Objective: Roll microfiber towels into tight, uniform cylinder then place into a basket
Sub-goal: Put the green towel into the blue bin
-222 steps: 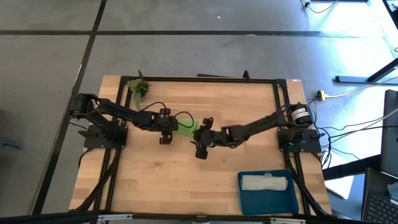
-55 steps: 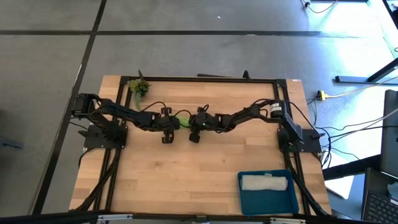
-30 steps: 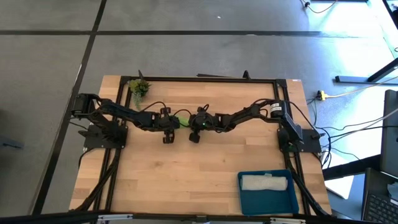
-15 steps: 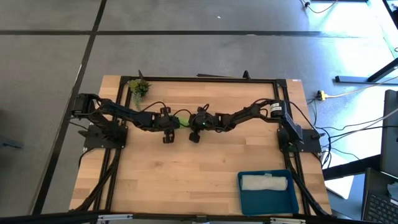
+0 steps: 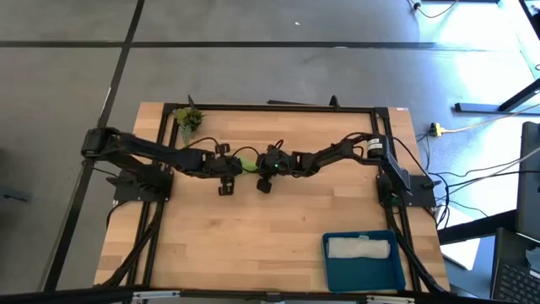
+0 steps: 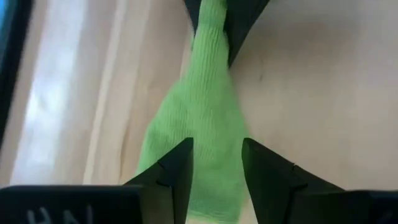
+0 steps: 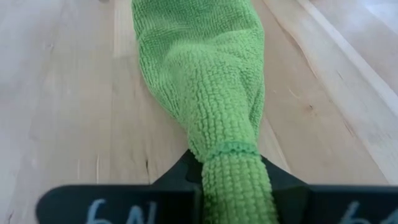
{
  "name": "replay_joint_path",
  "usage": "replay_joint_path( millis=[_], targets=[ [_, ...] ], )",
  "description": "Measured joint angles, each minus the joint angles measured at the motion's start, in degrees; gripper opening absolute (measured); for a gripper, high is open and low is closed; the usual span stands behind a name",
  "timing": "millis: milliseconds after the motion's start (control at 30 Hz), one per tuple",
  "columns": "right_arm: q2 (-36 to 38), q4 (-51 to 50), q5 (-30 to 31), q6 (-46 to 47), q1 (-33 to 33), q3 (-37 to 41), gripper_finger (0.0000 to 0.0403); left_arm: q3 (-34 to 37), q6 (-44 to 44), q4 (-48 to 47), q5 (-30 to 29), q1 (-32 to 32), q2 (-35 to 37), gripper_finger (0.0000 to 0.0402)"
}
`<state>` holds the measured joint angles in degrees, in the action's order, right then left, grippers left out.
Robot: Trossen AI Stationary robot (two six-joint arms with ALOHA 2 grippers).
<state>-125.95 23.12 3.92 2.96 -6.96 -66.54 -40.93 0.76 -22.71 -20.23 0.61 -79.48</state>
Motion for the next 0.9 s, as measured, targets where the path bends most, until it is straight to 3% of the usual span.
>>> replay_joint_path(
  millis=[267, 433, 600, 733, 900],
  targets=[
    [1.01, -1.02, 0.51, -2.0, 0.0, 0.14, 0.0035, -1.22, -8.67, -8.3, -0.57, -6.25, 11.9, 0.0127],
    [4.28, -4.68, 1.44, -2.61, 0.53, 0.35, 0.0035, -1.24, -14.74, -14.48, -5.16, -12.72, 18.02, 0.0127],
    [8.44, -9.42, 8.18, -3.23, 2.5, 0.25, 0.0035, -1.24, -19.61, -17.8, -8.21, -19.62, 21.16, 0.0126],
    [11.69, -10.84, 8.68, -3.15, 4.81, 0.2, 0.0035, -1.24, -21.7, -19.03, -8.28, -24.84, 22.31, 0.0127],
    [15.49, -18.22, 13.54, -0.65, 9.48, 0.24, 0.0035, -1.24, -23.2, -19.38, -8.94, -30.02, 22.53, 0.0126]
  ],
)
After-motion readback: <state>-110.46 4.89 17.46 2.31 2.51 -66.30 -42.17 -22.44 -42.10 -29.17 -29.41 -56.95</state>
